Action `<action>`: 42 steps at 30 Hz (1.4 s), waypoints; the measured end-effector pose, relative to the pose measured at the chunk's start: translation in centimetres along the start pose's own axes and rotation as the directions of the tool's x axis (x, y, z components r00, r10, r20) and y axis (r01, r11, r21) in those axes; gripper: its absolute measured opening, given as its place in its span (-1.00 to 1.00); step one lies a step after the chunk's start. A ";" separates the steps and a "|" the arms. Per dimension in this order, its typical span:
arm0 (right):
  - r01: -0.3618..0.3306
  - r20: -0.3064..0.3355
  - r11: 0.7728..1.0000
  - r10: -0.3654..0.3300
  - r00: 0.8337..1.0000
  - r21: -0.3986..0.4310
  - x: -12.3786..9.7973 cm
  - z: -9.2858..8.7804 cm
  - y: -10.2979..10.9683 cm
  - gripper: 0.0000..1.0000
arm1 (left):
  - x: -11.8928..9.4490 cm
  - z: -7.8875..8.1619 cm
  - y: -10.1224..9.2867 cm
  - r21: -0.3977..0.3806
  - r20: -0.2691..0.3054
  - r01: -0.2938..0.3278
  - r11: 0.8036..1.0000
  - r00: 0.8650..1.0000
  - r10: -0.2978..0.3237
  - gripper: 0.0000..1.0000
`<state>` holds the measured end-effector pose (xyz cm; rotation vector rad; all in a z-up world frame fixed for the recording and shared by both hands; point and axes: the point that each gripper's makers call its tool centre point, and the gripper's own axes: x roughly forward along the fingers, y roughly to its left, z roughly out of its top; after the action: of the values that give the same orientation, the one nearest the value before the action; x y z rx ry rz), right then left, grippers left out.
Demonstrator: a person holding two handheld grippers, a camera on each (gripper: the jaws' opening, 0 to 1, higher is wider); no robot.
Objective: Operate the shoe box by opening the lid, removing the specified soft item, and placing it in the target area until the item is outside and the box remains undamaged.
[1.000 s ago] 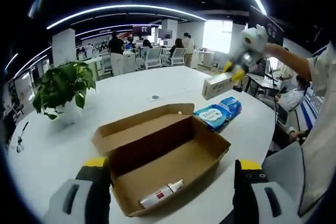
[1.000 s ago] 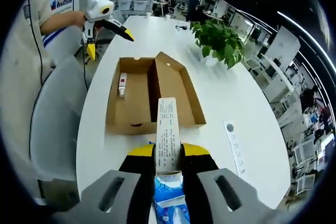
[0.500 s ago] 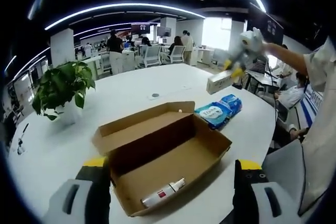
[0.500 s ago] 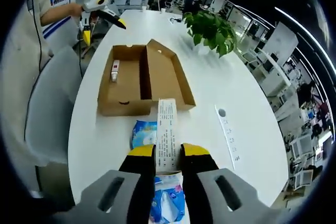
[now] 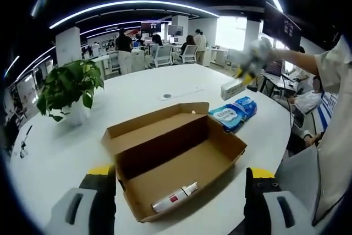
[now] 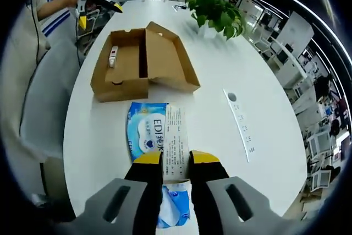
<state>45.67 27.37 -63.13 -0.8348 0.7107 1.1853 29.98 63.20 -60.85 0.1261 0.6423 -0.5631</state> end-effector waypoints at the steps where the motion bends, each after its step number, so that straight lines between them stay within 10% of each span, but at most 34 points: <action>1: -0.002 -0.007 1.000 0.002 1.000 -0.001 0.2 -0.3 -0.1 -0.69 | 0.0 0.0 0.0 0.000 0.000 0.000 1.000 1.000 0.000 1.00; 42: -0.097 -0.296 0.995 0.084 0.952 -0.029 4.2 -13.2 -3.7 -0.68 | 3.0 -2.7 0.5 -0.045 -0.089 0.026 0.999 0.996 -0.030 0.96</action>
<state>49.64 17.58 -72.87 -1.0379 0.9782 1.1736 30.83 63.02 -64.81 0.1016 0.7440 -0.5727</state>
